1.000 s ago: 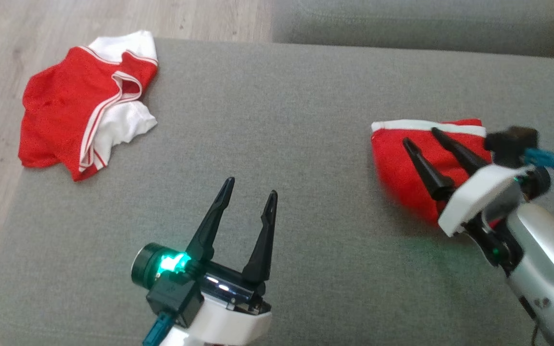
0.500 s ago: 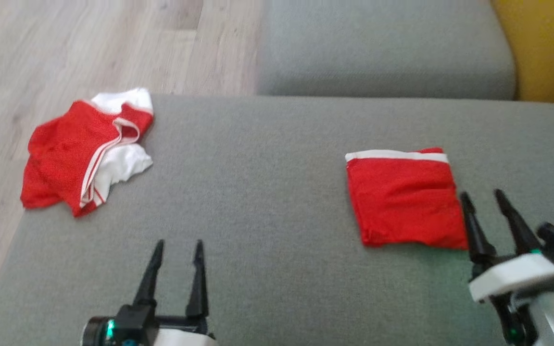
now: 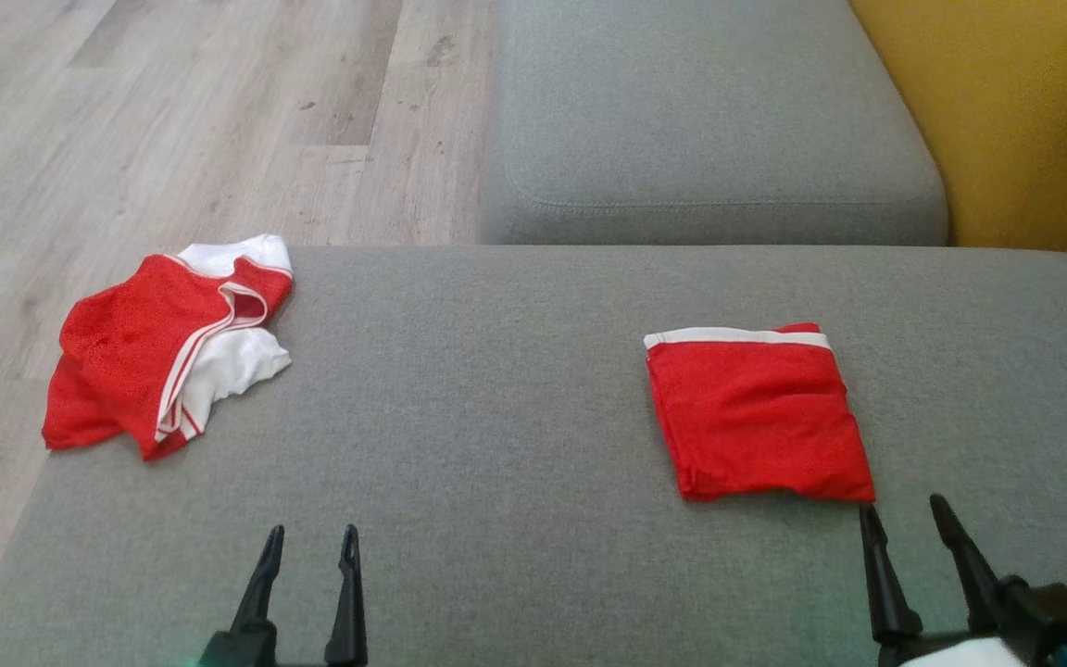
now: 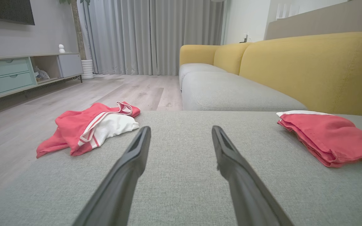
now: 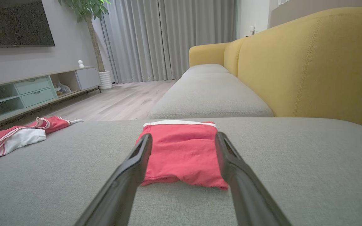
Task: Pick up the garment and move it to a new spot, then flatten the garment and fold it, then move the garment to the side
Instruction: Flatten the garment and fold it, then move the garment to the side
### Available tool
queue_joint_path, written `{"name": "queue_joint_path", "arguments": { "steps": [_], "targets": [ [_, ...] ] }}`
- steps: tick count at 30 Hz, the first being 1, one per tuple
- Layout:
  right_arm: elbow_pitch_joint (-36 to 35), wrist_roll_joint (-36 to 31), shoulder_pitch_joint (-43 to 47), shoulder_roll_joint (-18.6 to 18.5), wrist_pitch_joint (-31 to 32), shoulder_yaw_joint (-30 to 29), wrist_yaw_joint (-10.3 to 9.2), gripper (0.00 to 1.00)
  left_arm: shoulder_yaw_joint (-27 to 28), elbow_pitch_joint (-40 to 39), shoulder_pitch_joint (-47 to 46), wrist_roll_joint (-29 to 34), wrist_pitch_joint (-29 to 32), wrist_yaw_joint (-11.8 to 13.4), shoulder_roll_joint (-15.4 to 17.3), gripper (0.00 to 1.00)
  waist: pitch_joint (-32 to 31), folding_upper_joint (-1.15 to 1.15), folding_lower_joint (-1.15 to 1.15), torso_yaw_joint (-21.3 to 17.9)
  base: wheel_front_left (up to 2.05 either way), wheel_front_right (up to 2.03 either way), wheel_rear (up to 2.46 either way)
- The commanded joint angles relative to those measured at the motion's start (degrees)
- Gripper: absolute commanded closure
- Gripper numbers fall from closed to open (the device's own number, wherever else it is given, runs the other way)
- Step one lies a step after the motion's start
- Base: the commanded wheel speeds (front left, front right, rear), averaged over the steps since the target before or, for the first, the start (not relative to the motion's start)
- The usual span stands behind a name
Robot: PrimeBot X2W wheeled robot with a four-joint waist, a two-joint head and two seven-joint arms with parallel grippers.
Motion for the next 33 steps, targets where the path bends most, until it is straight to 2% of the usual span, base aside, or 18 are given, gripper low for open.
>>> {"name": "queue_joint_path", "arguments": {
  "steps": [1, 21, 27, 33],
  "targets": [
    [-2.13, -0.6, -1.27, -0.17, -0.63, 1.1, 0.37, 0.0, 2.61, -1.53, -2.16, 0.25, -0.29, -0.41, -0.57, 0.0, -0.17, 0.0, 0.01, -0.28, 0.0, 0.0, 0.0],
    [0.15, -1.29, -2.46, -0.02, -0.63, 1.55, 0.37, 0.0, 4.61, -1.09, -2.29, 1.82, -0.29, -2.25, -1.54, 0.0, 1.69, 0.0, 0.01, -0.62, 0.0, 0.0, 0.0],
    [6.34, 0.62, -10.11, -2.09, -0.63, 2.32, 0.37, 0.0, 4.61, -1.79, -3.72, 1.54, -0.29, -2.59, -1.7, 0.0, 6.02, 0.0, 0.01, -0.48, 0.0, 0.0, 0.0],
    [18.9, 6.85, -22.48, -6.94, 1.19, 4.24, 0.37, 0.0, 3.75, -2.56, -6.4, -1.44, -0.29, -2.68, -1.79, 0.0, 11.25, 0.0, 0.01, 1.0, 0.0, 0.0, 0.0]
  ]
}}
